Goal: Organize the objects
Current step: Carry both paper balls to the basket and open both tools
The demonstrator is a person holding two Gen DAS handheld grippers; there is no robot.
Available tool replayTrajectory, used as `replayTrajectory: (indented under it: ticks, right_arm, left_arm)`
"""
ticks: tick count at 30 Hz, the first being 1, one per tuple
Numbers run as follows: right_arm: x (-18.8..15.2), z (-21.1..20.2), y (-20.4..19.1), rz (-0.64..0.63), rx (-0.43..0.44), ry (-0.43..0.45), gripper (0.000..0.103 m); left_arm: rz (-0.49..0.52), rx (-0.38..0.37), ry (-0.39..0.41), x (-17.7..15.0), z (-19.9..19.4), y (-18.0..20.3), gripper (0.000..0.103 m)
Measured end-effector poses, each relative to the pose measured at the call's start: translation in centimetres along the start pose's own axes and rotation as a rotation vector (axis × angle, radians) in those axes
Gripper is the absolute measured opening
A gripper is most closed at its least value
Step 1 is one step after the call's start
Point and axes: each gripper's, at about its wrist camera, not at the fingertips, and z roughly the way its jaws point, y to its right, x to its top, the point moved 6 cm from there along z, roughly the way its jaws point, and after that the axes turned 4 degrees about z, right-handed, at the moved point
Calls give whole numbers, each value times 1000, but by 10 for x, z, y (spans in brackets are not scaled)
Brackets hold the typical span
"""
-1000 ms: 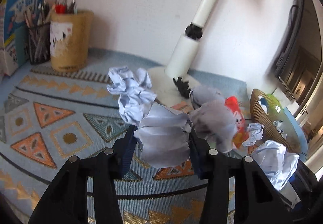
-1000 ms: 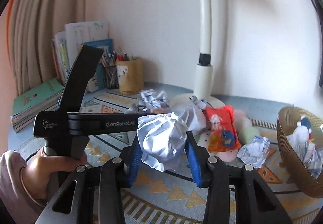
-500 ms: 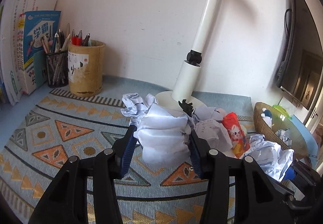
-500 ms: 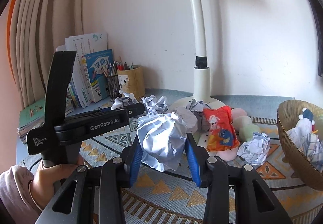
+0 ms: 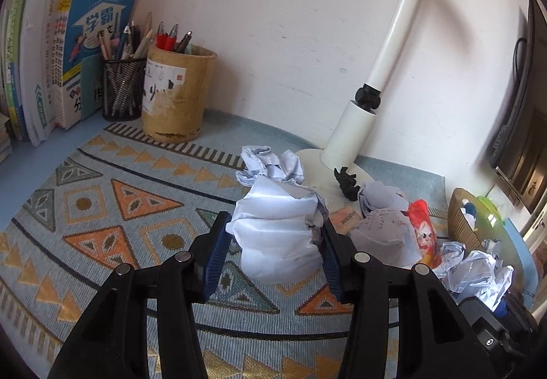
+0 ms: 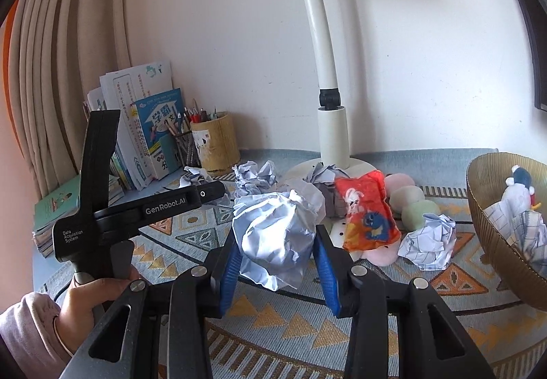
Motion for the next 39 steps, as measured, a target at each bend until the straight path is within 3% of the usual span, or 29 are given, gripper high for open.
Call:
replayTrajectory:
  ticks: [5,7,10,16,21,27,30,31,32,33,34,36,39]
  right_arm:
    - [5,-7,22,116,60,21,39]
    - [13,-14,34,157,65,35,39]
    - [38,-33,64,222,70,81,39]
    - [100,-81,146,274,-45,180,39]
    - [130,-104,217,279,-196,189,39]
    - [130,-104,284,303,-298,136,39]
    - [121,-98,307,352,-287,102,39]
    - [117,-94,313,367,-274,77,42]
    - [112,-88,320,389,-280,42,48]
    - [109,-83,326,408,-291,16,71]
    - [104,-80,329,424,-291,-3,98]
    - [100,-75,334,456,-293,-13,103]
    - [99,-78,336,478,-285,-3,103]
  left_arm:
    - [-1,31,28,4,-12,3,46]
    - [7,-8,49,13,-21,18,46]
    - [100,-66,85,33,-31,66,46]
    - [263,-223,91,46,-22,181,47]
    - [354,-336,49,35,-3,261,47]
    - [432,-363,17,12,17,308,48]
    - [446,-393,-13,2,26,318,52]
    - [447,-400,-27,-1,29,320,56]
    - [441,-416,-53,-5,34,322,81]
    - [425,-451,-116,-10,42,324,101]
    - [407,-484,-173,-14,49,324,103]
    - [356,-524,-246,-20,60,324,102]
    - [348,-507,-236,-20,59,318,103]
